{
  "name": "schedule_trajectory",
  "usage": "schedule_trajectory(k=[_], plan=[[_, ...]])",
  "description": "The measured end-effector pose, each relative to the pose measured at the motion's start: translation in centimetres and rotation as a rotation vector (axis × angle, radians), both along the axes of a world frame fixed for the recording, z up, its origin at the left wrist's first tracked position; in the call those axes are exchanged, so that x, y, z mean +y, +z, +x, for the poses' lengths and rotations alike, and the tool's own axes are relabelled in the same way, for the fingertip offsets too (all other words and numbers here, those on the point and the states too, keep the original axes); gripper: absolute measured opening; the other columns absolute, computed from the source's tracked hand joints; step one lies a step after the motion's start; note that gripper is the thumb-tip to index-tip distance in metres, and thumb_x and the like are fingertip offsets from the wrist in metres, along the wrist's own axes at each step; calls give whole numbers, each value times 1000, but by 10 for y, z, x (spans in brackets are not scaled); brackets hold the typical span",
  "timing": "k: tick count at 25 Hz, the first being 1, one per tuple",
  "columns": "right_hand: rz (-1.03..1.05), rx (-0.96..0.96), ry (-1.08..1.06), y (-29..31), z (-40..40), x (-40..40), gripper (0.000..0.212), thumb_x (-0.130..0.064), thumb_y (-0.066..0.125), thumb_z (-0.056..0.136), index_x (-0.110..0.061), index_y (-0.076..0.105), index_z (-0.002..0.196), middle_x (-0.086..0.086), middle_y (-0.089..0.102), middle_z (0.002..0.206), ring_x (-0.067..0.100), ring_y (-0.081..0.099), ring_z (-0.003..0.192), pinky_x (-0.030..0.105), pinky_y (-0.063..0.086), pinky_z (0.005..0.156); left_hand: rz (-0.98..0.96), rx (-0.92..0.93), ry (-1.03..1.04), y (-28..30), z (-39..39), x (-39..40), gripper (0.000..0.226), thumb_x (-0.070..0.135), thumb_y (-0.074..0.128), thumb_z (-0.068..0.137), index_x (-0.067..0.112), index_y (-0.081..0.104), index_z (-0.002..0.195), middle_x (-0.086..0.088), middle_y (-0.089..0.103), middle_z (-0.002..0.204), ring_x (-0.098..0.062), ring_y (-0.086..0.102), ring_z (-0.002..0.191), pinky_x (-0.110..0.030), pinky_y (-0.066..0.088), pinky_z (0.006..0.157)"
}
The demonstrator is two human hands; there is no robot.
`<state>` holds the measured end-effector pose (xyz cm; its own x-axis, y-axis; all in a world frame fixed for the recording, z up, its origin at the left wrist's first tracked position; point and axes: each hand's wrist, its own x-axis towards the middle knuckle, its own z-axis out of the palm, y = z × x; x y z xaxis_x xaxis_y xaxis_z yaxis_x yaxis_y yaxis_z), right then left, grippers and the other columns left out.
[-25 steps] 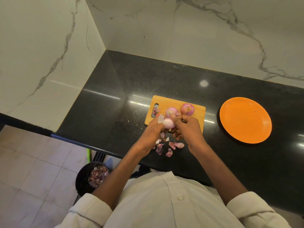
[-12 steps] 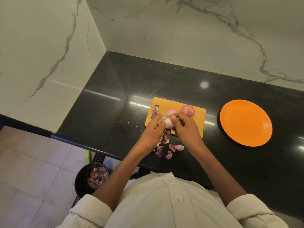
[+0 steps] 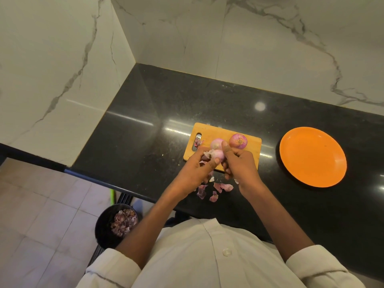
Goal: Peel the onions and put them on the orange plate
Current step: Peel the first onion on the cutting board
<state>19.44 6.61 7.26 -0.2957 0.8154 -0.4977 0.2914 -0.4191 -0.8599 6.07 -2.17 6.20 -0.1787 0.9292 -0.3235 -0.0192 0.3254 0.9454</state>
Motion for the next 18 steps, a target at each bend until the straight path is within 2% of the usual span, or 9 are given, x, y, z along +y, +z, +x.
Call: schedule_trajectory(k=[3, 4, 6, 8, 10, 12, 15, 18], plan=[[-1, -49, -37, 2, 0, 2, 53, -52, 58, 104, -9, 72, 77, 8, 55, 61, 15, 49, 50, 28, 41, 44, 70, 128, 16, -3, -2, 2, 35, 30, 65, 106, 27, 59, 140, 8, 65, 113, -3, 65, 91, -24, 55, 80], [-7, -76, -59, 3, 0, 3, 55, -55, 58, 103, -8, 71, 77, 6, 55, 58, 15, 48, 49, 28, 40, 44, 89, 186, 11, -5, -3, 3, 34, 32, 68, 105, 27, 61, 138, 9, 66, 112, -4, 66, 95, -26, 56, 83], [-24, -124, -84, 3, 1, 4, 59, -59, 56, 102, -8, 70, 76, 2, 54, 54, 14, 46, 47, 28, 38, 46, 106, 244, -4, -7, -3, 3, 35, 33, 74, 101, 28, 64, 134, 9, 69, 117, -9, 68, 108, -38, 61, 94], [-32, -137, -60, 4, 2, 6, 63, -64, 53, 101, -9, 69, 74, 3, 55, 54, 13, 47, 45, 27, 37, 45, 118, 268, 1, -7, -1, 3, 34, 35, 76, 98, 27, 65, 129, 9, 71, 120, -13, 69, 114, -45, 62, 97], [-20, -92, 7, 6, 3, 7, 66, -65, 53, 101, -5, 72, 82, 6, 59, 59, 13, 50, 47, 26, 39, 44, 145, 272, 9, -5, 0, 4, 28, 35, 74, 100, 23, 64, 123, 6, 72, 113, -13, 71, 107, -41, 63, 92], [-7, -39, 35, 6, 4, 7, 55, -56, 56, 103, -7, 74, 90, 7, 61, 61, 15, 52, 49, 25, 40, 43, 165, 239, 17, -4, 0, 5, 22, 30, 71, 103, 18, 63, 119, 3, 73, 102, -11, 71, 92, -35, 63, 80], [53, -46, 33, 4, 5, 8, 40, -41, 55, 108, -11, 75, 91, 6, 60, 58, 16, 50, 47, 24, 37, 41, 152, 170, 39, -5, -3, 6, 10, 23, 62, 108, 16, 58, 114, 3, 67, 81, -16, 62, 69, -34, 55, 60], [132, -78, 36, 0, 4, 8, 41, -40, 58, 107, -12, 78, 86, 6, 61, 56, 15, 50, 47, 26, 37, 43, 105, 89, -10, -2, -6, 6, 13, 23, 60, 109, 20, 56, 122, -4, 70, 85, -19, 61, 68, -27, 52, 61]])
